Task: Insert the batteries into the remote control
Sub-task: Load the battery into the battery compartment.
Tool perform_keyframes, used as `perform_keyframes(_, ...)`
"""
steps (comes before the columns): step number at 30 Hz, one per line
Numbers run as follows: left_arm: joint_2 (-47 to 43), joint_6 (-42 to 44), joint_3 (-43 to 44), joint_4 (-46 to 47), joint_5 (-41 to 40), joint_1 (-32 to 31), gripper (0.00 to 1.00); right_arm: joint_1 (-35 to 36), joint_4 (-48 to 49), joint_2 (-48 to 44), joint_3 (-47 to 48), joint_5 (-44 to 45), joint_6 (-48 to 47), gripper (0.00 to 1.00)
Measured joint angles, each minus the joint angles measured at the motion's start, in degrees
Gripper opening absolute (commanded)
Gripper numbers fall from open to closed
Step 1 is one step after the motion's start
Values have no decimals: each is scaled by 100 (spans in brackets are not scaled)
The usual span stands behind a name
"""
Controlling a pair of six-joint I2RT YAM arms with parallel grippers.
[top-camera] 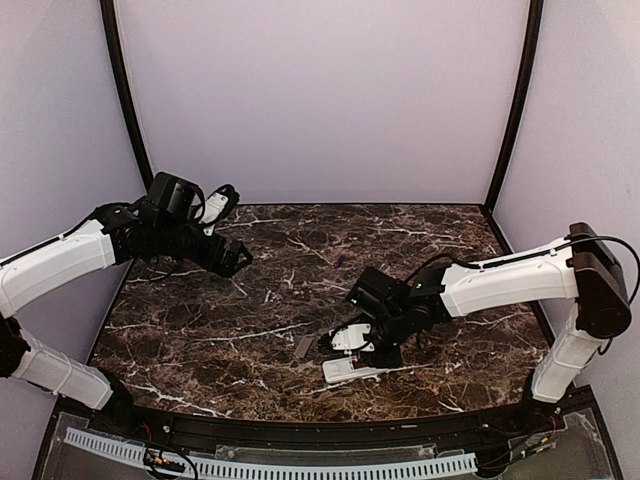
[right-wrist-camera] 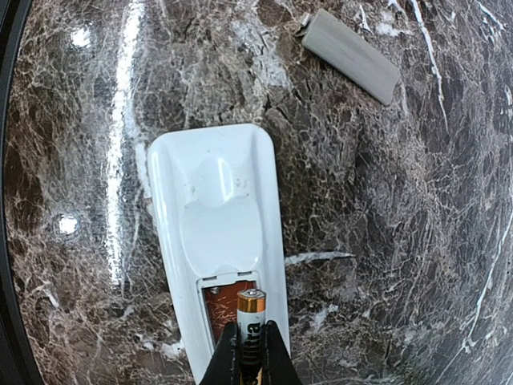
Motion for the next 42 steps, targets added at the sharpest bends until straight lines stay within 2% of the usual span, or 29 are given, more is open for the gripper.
perform_keyframes(22,0,2,9,-22,37,0,99,0,22,131,-2,42,-48,15)
perform_keyframes(42,0,0,9,-22,37,2,99,-2,-195,203,402,181,-114,23)
